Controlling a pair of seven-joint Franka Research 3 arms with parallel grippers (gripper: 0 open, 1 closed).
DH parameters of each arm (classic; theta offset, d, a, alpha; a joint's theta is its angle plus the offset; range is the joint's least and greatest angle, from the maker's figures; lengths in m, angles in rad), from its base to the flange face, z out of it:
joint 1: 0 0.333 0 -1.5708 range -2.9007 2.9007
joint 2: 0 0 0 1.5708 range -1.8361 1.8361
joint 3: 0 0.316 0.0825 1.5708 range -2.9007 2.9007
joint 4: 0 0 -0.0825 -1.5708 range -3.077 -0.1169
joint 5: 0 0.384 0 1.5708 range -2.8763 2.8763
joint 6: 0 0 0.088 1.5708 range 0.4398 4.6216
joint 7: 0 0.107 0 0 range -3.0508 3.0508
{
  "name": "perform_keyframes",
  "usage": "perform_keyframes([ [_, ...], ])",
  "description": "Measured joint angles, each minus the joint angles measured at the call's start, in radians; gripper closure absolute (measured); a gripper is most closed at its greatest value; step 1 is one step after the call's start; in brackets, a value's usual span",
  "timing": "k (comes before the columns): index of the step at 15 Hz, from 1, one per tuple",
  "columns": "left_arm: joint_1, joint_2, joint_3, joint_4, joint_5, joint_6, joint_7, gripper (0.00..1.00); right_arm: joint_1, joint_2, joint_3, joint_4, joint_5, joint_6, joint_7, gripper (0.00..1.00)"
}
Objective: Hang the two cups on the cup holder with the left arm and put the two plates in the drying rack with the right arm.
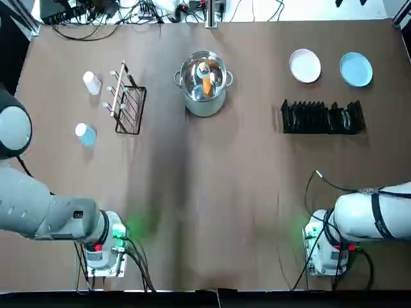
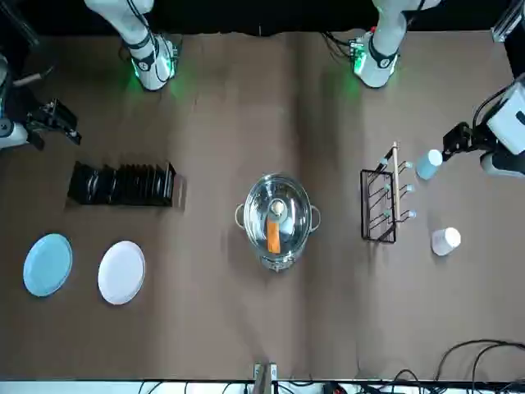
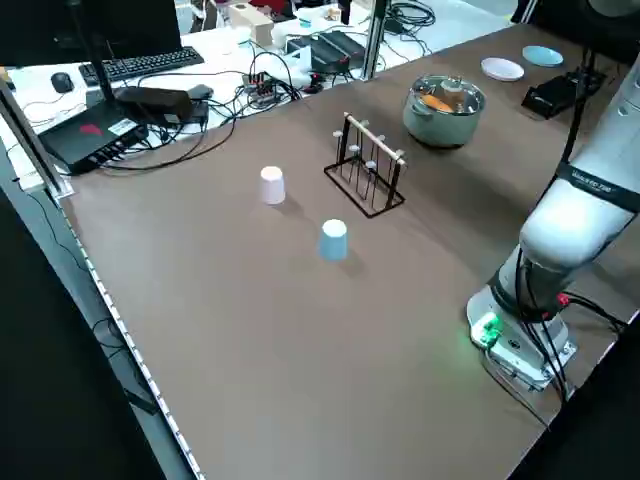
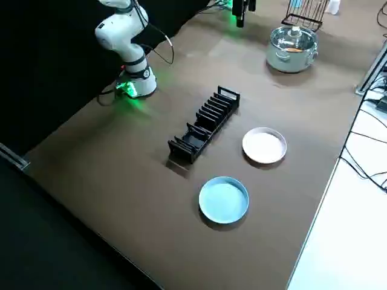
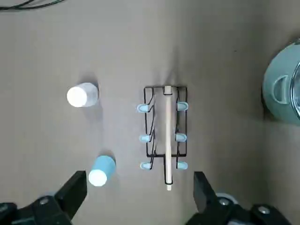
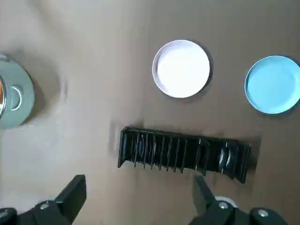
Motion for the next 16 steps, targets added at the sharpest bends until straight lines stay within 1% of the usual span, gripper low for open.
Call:
perform_keyframes([
  [7,0.037,-0.009,0.003,0.000,0.002,-0.023,-0.001,0.00,0.001,0.004,0.000,0.000,-0.001,-0.054,-0.001,0.00],
  [10,0.061,0.032,0.004,-0.028,0.003,-0.020,-0.005,0.00,0.000,0.006,-0.002,-0.011,-0.016,-0.061,-0.003,0.00],
  [11,0.070,0.051,0.004,-0.047,0.005,0.009,-0.004,0.00,0.001,0.006,-0.001,-0.011,-0.018,-0.061,-0.003,0.00],
  [13,0.084,0.084,0.005,-0.111,0.008,0.114,-0.004,0.00,0.003,0.014,0.001,-0.016,-0.020,-0.061,-0.003,0.00],
  [16,0.144,0.102,0.004,-0.262,0.013,0.268,0.010,0.00,-0.002,0.064,-0.002,-0.029,-0.022,-0.053,-0.003,0.00],
])
